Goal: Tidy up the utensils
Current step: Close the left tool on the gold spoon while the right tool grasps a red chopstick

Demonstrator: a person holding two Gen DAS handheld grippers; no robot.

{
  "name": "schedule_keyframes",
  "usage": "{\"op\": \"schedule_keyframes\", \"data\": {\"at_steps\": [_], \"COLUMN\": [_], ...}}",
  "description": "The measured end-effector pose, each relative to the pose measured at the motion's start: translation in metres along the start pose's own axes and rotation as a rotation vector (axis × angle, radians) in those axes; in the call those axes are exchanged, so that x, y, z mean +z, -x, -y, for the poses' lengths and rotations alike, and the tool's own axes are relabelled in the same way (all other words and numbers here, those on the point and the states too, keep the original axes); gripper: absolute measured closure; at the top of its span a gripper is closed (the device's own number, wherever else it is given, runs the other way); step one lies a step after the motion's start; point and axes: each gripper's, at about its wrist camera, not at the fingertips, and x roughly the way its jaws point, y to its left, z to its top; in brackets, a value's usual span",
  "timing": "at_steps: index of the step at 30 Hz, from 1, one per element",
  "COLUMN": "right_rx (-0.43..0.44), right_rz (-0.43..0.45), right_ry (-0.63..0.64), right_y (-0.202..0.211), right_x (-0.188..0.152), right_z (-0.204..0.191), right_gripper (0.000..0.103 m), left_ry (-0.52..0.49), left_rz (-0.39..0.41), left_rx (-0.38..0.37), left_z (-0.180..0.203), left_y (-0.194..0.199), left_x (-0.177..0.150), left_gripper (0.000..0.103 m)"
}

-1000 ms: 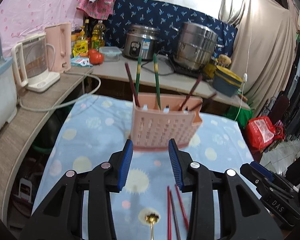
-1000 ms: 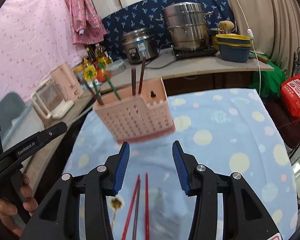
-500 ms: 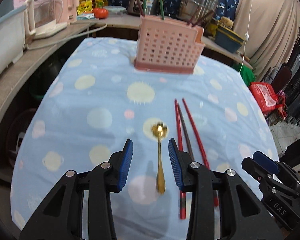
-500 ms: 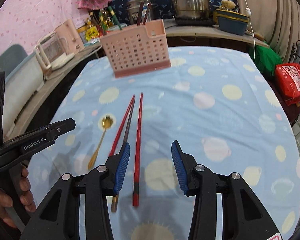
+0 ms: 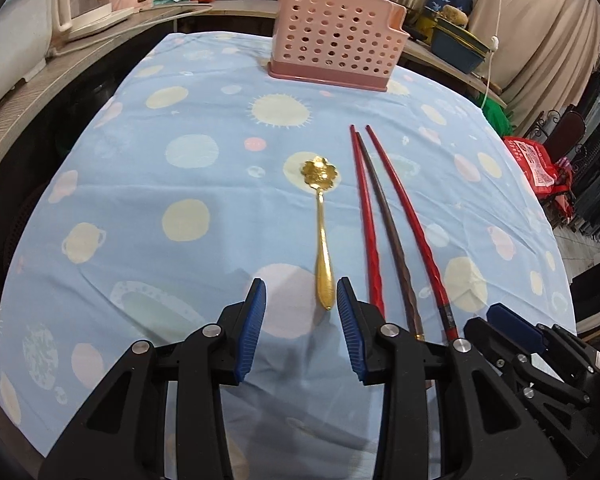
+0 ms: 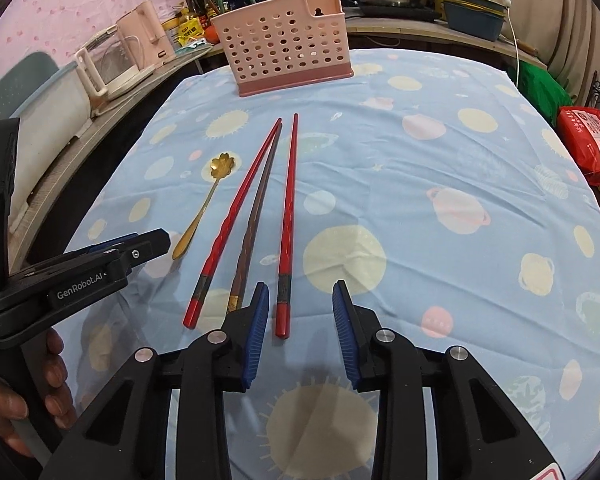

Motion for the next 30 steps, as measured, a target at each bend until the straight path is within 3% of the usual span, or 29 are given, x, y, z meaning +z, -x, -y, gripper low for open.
{"op": "schedule_keyframes", "data": {"at_steps": [9, 16, 25, 30], "right_rx": [0.009, 0.013, 0.013, 0.016], "right_rz": [-0.023, -0.041, -0.045, -0.037], "right_ry": [0.009, 0.010, 0.012, 0.010], "right_y": [-0.008, -0.016, -0.019, -0.013], "right_x": [-0.003, -0.004, -0.006, -0.006], "right_z": [-0.004, -0.004, -0.003, -0.003], "right_gripper": [0.077, 0.084, 0.095, 0.096], "left_ry": [-0.013, -0.019, -0.026, -0.022], "left_rz": [-0.017, -0.028, -0.034, -0.020], "left_rx": [0.000, -0.026, -0.057, -0.060], "left_z": [0.006, 0.006, 0.007, 0.005], "left_y": [-0.017, -0.024, -0.020, -0.009], "left_x": [0.001, 0.004, 0.001, 0.000], "left_gripper": [0.071, 0.093, 0.093, 0.093]}}
